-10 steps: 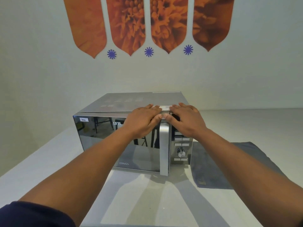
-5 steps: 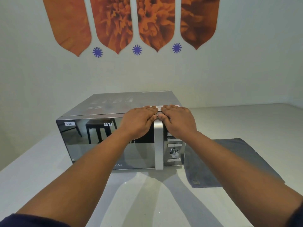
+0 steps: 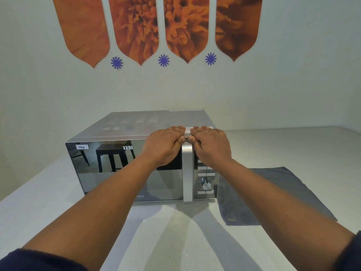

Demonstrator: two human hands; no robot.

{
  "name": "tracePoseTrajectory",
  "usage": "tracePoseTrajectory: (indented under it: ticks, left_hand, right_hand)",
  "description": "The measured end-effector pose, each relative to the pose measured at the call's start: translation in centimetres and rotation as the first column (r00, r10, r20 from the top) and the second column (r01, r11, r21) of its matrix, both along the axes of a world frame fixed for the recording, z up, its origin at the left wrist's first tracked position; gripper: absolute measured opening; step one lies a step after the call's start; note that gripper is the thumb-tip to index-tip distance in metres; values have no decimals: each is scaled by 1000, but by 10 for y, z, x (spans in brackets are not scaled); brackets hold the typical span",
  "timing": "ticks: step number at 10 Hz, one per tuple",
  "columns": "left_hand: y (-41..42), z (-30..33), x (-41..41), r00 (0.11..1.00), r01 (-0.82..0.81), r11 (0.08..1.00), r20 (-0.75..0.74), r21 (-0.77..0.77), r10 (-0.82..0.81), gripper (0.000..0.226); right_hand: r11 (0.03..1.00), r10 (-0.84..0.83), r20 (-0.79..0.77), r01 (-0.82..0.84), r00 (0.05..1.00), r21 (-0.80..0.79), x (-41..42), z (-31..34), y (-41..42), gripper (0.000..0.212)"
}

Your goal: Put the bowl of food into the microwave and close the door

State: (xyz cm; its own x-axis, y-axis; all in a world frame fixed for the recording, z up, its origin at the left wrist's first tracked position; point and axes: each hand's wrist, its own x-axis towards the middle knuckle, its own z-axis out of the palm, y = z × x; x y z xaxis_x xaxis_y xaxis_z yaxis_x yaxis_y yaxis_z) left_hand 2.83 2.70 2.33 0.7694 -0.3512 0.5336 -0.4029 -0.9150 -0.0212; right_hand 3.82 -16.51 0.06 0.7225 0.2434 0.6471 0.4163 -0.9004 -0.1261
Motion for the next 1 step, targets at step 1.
tracePoseTrajectory:
  ticks: [1]
  left_hand:
    - [-4,4,-2,1000,-12,996,-21,-86,10,52]
  right_hand:
    - [1000,17,-20,-18,1000,-23,-2,5,-1,57]
